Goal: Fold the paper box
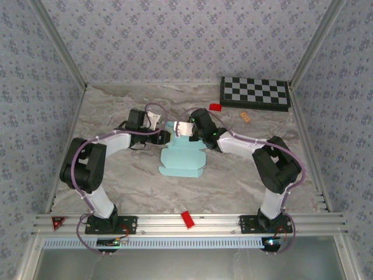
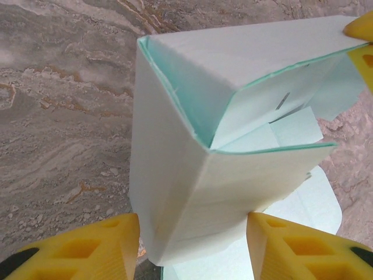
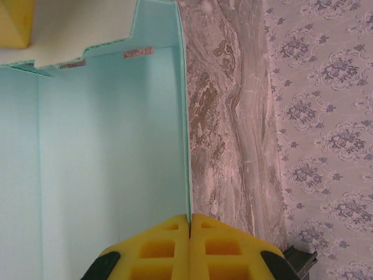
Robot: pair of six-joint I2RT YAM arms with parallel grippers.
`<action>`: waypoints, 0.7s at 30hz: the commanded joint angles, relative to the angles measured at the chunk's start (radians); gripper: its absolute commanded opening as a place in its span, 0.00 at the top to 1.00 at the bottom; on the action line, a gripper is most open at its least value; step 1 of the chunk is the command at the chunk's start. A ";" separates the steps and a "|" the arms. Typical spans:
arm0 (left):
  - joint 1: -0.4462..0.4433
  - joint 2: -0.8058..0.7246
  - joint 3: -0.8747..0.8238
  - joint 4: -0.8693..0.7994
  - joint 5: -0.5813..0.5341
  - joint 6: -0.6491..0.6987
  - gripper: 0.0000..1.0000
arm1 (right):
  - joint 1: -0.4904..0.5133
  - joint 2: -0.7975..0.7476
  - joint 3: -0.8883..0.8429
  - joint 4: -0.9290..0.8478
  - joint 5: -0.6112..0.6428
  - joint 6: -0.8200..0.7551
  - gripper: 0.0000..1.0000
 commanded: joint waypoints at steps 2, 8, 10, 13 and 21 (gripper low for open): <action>0.020 -0.054 -0.044 0.121 0.039 -0.037 0.49 | 0.021 -0.021 -0.015 -0.004 -0.012 0.012 1.00; 0.035 -0.061 -0.063 0.137 0.071 -0.042 0.58 | 0.032 -0.025 -0.046 0.061 0.029 -0.009 1.00; 0.044 -0.064 -0.068 0.151 0.073 -0.058 0.58 | 0.033 -0.026 -0.051 0.079 0.042 -0.012 1.00; 0.057 -0.070 -0.084 0.191 0.072 -0.086 0.56 | 0.038 -0.029 -0.056 0.090 0.055 -0.019 1.00; 0.075 -0.063 -0.112 0.259 0.111 -0.119 0.51 | 0.044 -0.037 -0.065 0.090 0.058 -0.017 1.00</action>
